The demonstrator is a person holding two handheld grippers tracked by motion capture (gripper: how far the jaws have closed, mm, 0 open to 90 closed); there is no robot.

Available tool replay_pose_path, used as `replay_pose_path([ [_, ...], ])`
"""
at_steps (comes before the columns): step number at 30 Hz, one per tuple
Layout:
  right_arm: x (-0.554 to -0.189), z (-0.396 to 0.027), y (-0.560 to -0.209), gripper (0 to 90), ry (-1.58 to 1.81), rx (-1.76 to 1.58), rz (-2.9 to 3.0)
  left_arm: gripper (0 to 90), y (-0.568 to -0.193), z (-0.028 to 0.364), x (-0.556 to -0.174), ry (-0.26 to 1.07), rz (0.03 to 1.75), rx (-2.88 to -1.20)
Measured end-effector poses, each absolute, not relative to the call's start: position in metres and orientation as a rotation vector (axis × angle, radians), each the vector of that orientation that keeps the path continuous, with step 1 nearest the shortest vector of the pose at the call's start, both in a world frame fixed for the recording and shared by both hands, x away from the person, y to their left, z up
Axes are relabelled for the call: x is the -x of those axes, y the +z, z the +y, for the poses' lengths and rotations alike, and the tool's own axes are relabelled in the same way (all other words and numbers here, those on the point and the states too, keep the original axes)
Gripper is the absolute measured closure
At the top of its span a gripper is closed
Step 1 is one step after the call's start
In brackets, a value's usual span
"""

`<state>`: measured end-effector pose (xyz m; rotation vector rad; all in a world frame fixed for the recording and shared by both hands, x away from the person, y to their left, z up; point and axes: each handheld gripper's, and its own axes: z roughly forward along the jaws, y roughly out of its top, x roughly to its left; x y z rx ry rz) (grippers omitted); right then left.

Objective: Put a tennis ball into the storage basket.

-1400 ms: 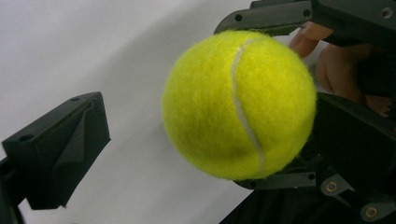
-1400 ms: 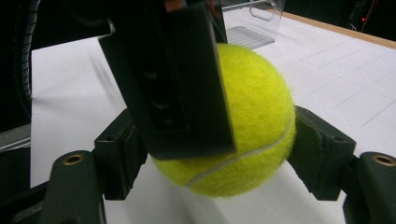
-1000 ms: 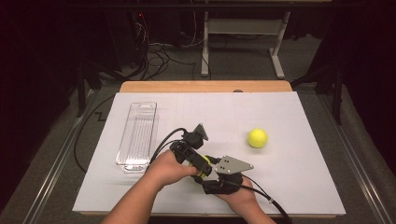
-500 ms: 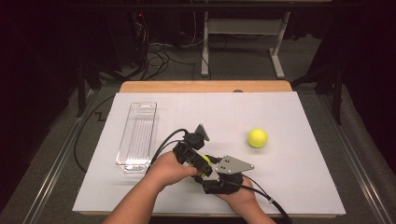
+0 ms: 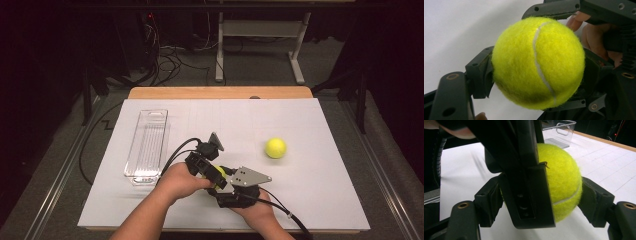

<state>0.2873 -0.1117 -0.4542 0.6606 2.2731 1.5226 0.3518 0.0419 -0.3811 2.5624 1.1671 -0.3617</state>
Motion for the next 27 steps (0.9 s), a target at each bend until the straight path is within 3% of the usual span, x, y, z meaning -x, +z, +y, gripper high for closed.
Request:
replay_pose_path([
  [27, -0.2874, -0.1110, -0.4561, 26.9, 1.519, -0.652, 2.251, 26.4, -0.3807, 0.0404, -0.3509, -0.318, 1.162, -2.572],
])
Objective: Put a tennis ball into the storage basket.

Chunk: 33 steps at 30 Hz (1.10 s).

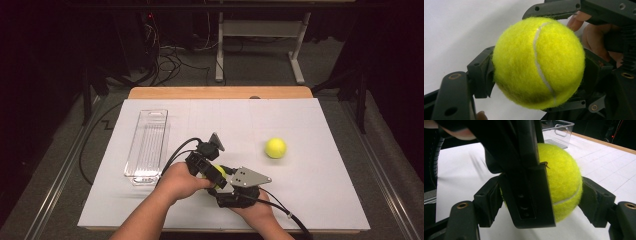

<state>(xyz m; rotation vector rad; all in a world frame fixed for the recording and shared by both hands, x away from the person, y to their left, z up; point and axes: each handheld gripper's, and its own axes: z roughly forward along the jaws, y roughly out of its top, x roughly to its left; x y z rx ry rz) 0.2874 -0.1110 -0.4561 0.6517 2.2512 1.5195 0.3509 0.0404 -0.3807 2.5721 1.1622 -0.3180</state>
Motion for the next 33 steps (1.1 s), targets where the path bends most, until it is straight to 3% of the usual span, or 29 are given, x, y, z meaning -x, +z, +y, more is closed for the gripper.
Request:
replay_pose_path([
  [16, -0.2878, -0.1112, -0.4560, 25.7, 1.521, -0.648, 2.244, 26.4, -0.3797, 0.0398, -0.3511, -0.313, 1.170, -2.568],
  [23, -0.2888, -0.1109, -0.4573, 16.4, 1.519, -0.676, 2.240, 26.4, -0.3791, 0.0408, -0.3517, -0.302, 1.178, -2.559],
  [33, -0.2887, -0.1110, -0.4574, 10.8, 1.531, -0.676, 2.230, 26.4, -0.3774, 0.0436, -0.3523, -0.299, 1.185, -2.559],
])
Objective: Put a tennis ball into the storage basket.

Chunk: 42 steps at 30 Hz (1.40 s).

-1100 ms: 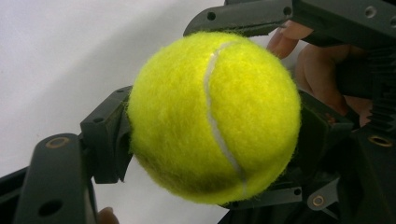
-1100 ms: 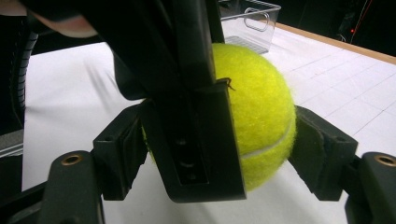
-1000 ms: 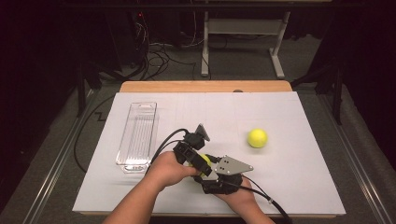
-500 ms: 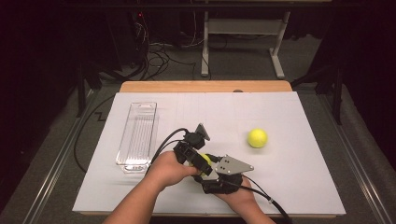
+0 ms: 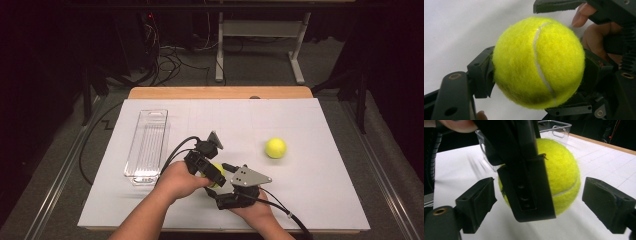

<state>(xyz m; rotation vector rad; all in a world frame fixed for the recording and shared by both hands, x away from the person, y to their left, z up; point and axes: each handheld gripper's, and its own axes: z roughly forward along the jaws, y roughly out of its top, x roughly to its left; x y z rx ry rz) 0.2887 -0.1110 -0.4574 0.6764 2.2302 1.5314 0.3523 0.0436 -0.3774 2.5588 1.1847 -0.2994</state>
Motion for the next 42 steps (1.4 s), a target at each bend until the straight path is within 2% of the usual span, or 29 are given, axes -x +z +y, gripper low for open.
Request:
replay_pose_path([
  [14, -0.290, -0.111, -0.458, 0.2, 1.545, -0.687, 2.237, 26.4, -0.377, 0.046, -0.353, -0.292, 1.192, -2.566],
  [29, -0.289, -0.120, -0.461, 0.1, 1.517, -0.694, 2.228, 26.4, -0.376, 0.056, -0.355, -0.274, 1.219, -2.573],
  [42, -0.286, -0.153, -0.455, 0.2, 1.513, -0.708, 2.210, 26.4, -0.376, 0.075, -0.356, -0.271, 1.266, -2.550],
])
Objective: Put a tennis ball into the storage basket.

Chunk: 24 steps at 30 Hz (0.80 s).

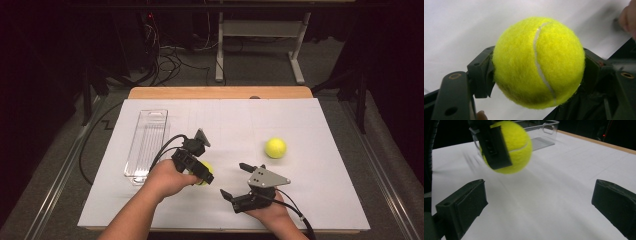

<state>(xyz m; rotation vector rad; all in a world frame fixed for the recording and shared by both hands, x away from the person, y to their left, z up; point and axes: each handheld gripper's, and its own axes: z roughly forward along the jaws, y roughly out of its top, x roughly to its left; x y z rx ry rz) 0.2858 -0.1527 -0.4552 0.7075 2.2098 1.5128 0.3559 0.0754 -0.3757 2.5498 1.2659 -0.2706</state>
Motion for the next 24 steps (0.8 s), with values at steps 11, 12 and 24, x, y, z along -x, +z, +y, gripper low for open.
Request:
replay_pose_path([
  [11, -0.290, -0.179, -0.450, 0.2, 1.491, -0.768, 2.147, 26.4, -0.379, 0.092, -0.357, -0.276, 1.302, -2.525],
  [12, -0.289, -0.181, -0.451, 0.2, 1.481, -0.759, 2.155, 26.4, -0.379, 0.093, -0.357, -0.277, 1.302, -2.523],
  [24, -0.284, -0.218, -0.448, 0.2, 1.457, -0.799, 2.110, 26.4, -0.378, 0.099, -0.357, -0.278, 1.313, -2.514],
])
